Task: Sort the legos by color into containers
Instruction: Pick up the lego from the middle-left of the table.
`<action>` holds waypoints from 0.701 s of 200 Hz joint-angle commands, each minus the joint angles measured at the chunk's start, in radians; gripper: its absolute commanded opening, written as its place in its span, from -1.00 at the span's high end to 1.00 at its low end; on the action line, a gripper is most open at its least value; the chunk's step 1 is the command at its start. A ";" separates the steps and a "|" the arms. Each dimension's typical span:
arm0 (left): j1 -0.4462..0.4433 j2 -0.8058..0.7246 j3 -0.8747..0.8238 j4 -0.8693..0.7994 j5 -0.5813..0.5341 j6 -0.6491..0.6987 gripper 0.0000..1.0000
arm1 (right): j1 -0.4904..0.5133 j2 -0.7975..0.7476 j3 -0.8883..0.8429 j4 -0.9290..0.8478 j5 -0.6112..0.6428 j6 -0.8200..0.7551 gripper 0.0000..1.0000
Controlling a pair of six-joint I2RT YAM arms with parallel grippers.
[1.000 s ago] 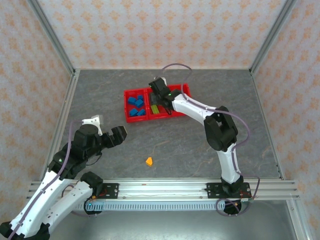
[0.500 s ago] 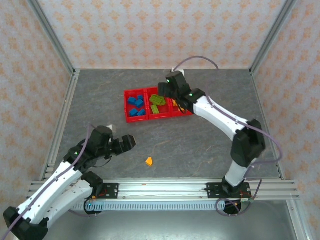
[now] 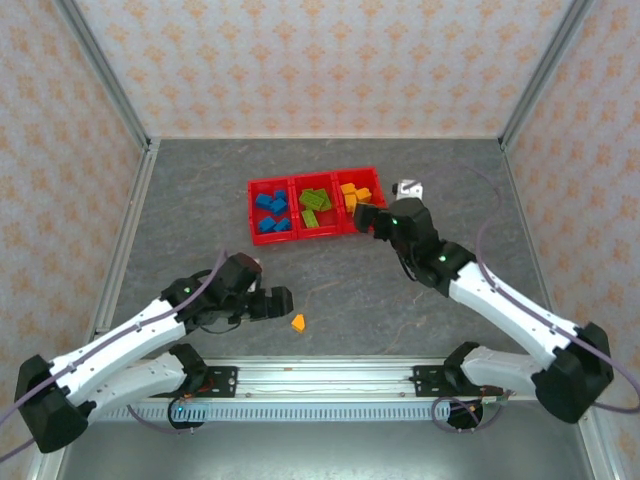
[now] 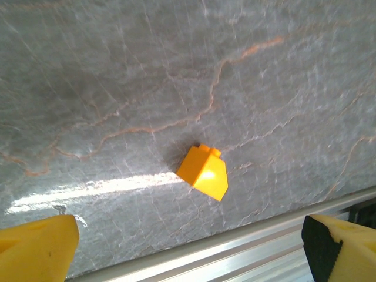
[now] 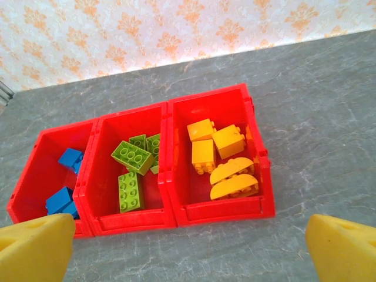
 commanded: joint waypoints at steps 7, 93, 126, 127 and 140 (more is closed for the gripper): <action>-0.065 0.091 0.024 0.022 -0.007 -0.071 -0.96 | -0.005 -0.082 -0.090 0.016 0.042 0.003 -0.99; -0.150 0.264 -0.002 0.068 -0.026 -0.208 -0.74 | -0.005 -0.148 -0.208 0.039 0.039 -0.014 -0.99; -0.152 0.354 0.048 0.065 -0.047 -0.212 -0.63 | -0.005 -0.140 -0.215 0.030 0.040 -0.055 -0.99; -0.152 0.356 0.051 0.065 -0.047 -0.212 -0.63 | -0.005 -0.139 -0.215 0.030 0.041 -0.058 -0.99; -0.156 0.384 0.069 0.074 -0.055 -0.213 -0.61 | -0.005 -0.140 -0.215 0.023 0.040 -0.075 -1.00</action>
